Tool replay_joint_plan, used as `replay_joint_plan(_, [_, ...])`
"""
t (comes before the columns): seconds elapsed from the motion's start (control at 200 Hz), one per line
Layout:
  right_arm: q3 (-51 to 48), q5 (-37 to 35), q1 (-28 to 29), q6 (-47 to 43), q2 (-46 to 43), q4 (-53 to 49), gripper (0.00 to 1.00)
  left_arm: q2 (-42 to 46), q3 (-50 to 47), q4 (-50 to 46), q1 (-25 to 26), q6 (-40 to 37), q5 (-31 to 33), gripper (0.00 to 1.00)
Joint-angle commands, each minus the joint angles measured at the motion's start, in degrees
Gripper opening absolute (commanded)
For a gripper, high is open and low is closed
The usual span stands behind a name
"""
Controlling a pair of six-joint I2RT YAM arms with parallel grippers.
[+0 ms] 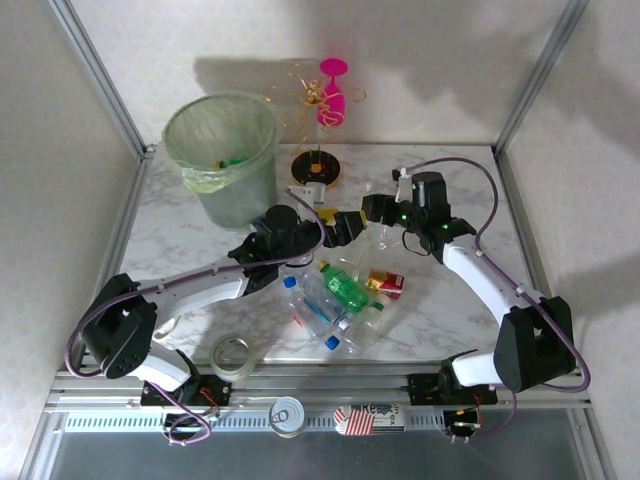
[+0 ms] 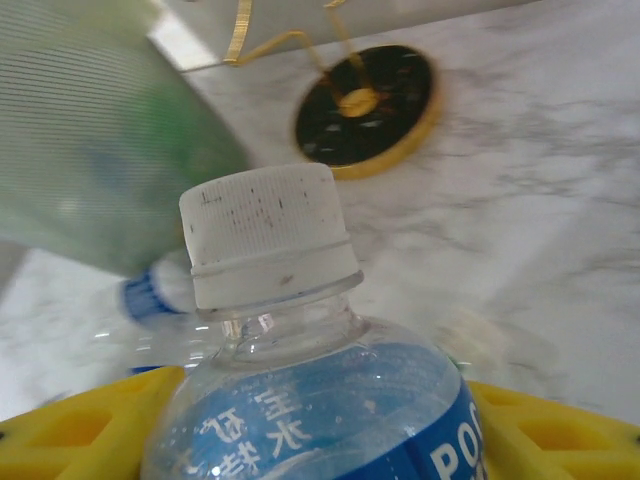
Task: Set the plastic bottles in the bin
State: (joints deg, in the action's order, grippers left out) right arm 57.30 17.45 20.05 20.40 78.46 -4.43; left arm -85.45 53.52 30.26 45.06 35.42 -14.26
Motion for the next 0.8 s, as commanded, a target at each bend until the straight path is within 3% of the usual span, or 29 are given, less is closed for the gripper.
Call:
replay_joint_plan(0.0, [0.29,12.15,-0.27,6.63,-0.88,7.01,0.46,-0.44,-0.96,3.38,1.03,-1.84,-4.22,1.00])
replay_joint_plan(0.496, [-5.49,14.20,-0.23,13.52,-7.58,13.65,0.45,-8.98,6.43,-0.57,2.14,-2.37,-8.23,0.98])
replay_joint_plan(0.686, [-7.87,14.49,-0.15,14.77,-8.93,16.23,0.45,-10.70,8.42,-0.34,2.31,-1.94,-8.81,0.88])
replay_joint_plan(0.796, [-8.52,14.54,-0.19,14.83,-8.96,16.90,0.47,-10.76,8.42,0.16,2.31,-1.58,-8.70,0.73])
